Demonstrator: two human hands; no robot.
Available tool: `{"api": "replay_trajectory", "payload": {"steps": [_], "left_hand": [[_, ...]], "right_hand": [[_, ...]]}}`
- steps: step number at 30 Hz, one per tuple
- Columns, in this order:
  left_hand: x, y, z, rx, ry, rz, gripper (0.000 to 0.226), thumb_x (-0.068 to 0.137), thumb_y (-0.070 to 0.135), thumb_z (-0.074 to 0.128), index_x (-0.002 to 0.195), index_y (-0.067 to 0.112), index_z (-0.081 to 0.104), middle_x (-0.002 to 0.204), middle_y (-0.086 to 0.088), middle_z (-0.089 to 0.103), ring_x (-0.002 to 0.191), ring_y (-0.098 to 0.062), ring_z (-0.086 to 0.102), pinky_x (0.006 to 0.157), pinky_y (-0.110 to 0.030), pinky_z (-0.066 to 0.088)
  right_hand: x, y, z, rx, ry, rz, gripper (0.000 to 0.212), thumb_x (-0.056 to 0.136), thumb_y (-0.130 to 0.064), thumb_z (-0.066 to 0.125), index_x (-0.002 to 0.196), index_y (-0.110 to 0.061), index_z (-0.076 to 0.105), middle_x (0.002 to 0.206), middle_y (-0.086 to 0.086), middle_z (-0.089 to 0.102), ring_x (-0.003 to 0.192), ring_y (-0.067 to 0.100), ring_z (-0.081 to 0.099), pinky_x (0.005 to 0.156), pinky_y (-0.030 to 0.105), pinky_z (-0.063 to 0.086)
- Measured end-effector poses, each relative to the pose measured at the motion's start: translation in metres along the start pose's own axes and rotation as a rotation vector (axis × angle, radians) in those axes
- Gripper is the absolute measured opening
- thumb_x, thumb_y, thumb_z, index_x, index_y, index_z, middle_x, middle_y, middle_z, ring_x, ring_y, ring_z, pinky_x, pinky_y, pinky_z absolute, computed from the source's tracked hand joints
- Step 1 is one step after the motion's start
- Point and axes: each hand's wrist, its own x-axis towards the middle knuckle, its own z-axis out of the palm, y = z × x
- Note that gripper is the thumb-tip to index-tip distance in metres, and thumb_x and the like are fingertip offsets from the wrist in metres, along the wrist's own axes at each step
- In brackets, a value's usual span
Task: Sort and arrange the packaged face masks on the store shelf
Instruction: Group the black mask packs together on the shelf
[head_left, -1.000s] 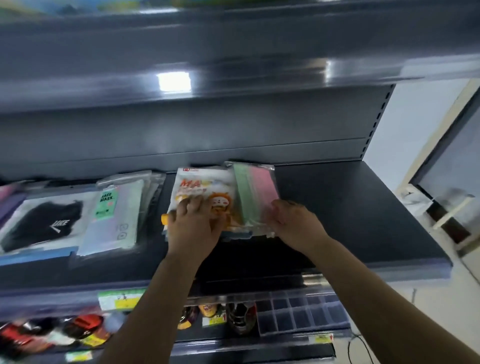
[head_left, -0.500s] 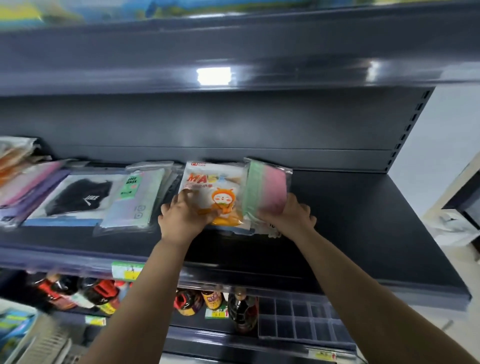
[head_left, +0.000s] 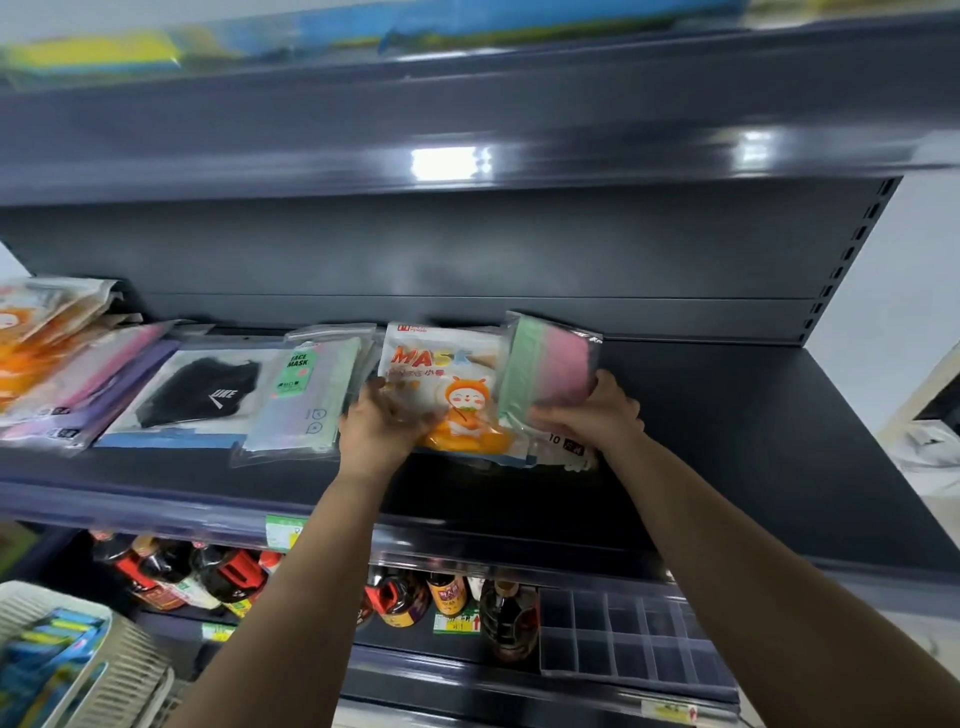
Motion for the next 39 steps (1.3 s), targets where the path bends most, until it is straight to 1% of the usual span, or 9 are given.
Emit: {"api": "replay_trajectory", "payload": {"steps": [4, 8, 10, 13, 16, 18, 23, 32, 39], "left_hand": [[-0.002, 0.004, 0.003, -0.022, 0.041, 0.101, 0.095, 0.053, 0.037, 0.090, 0.133, 0.021, 0.043, 0.129, -0.012, 0.048, 0.120, -0.033, 0.048, 0.099, -0.050, 0.044], [0.001, -0.006, 0.011, -0.087, 0.030, 0.146, 0.116, 0.036, 0.058, 0.083, 0.137, 0.026, 0.035, 0.133, -0.004, 0.049, 0.124, -0.028, 0.049, 0.097, -0.052, 0.047], [0.002, -0.011, 0.014, -0.131, 0.026, 0.141, 0.116, 0.036, 0.057, 0.083, 0.137, 0.027, 0.034, 0.133, -0.001, 0.051, 0.124, -0.025, 0.049, 0.097, -0.052, 0.047], [-0.010, -0.002, 0.012, -0.214, 0.035, 0.148, 0.100, 0.057, 0.026, 0.089, 0.140, 0.020, 0.034, 0.135, 0.000, 0.050, 0.123, -0.020, 0.049, 0.096, -0.048, 0.049], [-0.018, -0.001, 0.014, -0.344, 0.068, 0.160, 0.082, 0.071, 0.005, 0.080, 0.139, 0.015, 0.036, 0.120, 0.003, 0.053, 0.109, -0.012, 0.053, 0.078, -0.020, 0.053], [-0.028, 0.001, 0.013, -0.397, 0.124, 0.191, 0.065, 0.079, 0.001, 0.072, 0.134, 0.015, 0.041, 0.109, 0.006, 0.055, 0.101, -0.011, 0.056, 0.066, -0.009, 0.049], [-0.046, -0.005, 0.011, -0.465, 0.199, 0.241, 0.043, 0.089, -0.001, 0.057, 0.125, 0.018, 0.044, 0.105, 0.009, 0.056, 0.090, 0.002, 0.056, 0.069, -0.009, 0.048], [-0.063, -0.015, -0.002, -0.570, 0.209, 0.232, 0.044, 0.087, -0.009, 0.056, 0.123, 0.014, 0.047, 0.112, -0.011, 0.059, 0.096, -0.032, 0.062, 0.080, -0.040, 0.057], [-0.080, -0.034, -0.054, -0.693, 0.299, 0.253, 0.043, 0.089, -0.003, 0.056, 0.124, 0.021, 0.048, 0.104, -0.012, 0.057, 0.072, -0.012, 0.067, 0.065, -0.024, 0.057]], "right_hand": [[0.009, -0.003, -0.001, 0.031, -0.004, 0.081, 0.101, 0.046, -0.049, 0.087, 0.130, -0.013, 0.043, 0.132, 0.011, 0.048, 0.126, 0.033, 0.040, 0.104, 0.045, 0.039], [0.045, 0.017, 0.006, 0.265, 0.011, 0.079, 0.099, 0.012, -0.048, 0.079, 0.101, -0.011, 0.060, 0.108, 0.010, 0.064, 0.105, 0.035, 0.058, 0.090, 0.047, 0.051], [0.038, 0.015, 0.003, 0.336, 0.014, 0.052, 0.082, 0.028, -0.039, 0.086, 0.100, -0.009, 0.064, 0.105, 0.010, 0.066, 0.101, 0.035, 0.061, 0.091, 0.049, 0.050], [0.014, 0.007, -0.004, 0.415, 0.034, 0.019, 0.054, 0.057, -0.017, 0.086, 0.106, -0.008, 0.066, 0.105, 0.008, 0.068, 0.099, 0.030, 0.063, 0.088, 0.043, 0.052], [0.005, 0.012, -0.008, 0.516, 0.045, -0.067, 0.056, 0.069, -0.005, 0.078, 0.120, -0.009, 0.056, 0.109, 0.007, 0.064, 0.096, 0.025, 0.062, 0.063, 0.029, 0.051], [-0.002, 0.018, -0.012, 0.572, 0.062, -0.133, 0.063, 0.072, -0.002, 0.075, 0.127, -0.012, 0.047, 0.114, 0.004, 0.060, 0.102, 0.021, 0.059, 0.070, 0.028, 0.051], [-0.018, 0.035, -0.018, 0.629, 0.047, -0.225, 0.074, 0.077, -0.002, 0.072, 0.141, -0.014, 0.035, 0.116, 0.001, 0.061, 0.107, 0.019, 0.058, 0.091, 0.037, 0.050], [-0.043, 0.051, -0.011, 0.833, -0.085, -0.275, 0.071, 0.081, 0.004, 0.067, 0.142, -0.015, 0.036, 0.125, 0.007, 0.060, 0.112, 0.025, 0.059, 0.092, 0.044, 0.050], [-0.074, 0.014, 0.005, 0.890, -0.159, -0.393, 0.067, 0.083, 0.007, 0.061, 0.140, -0.019, 0.038, 0.119, -0.003, 0.063, 0.109, 0.011, 0.060, 0.092, 0.034, 0.048]]}}
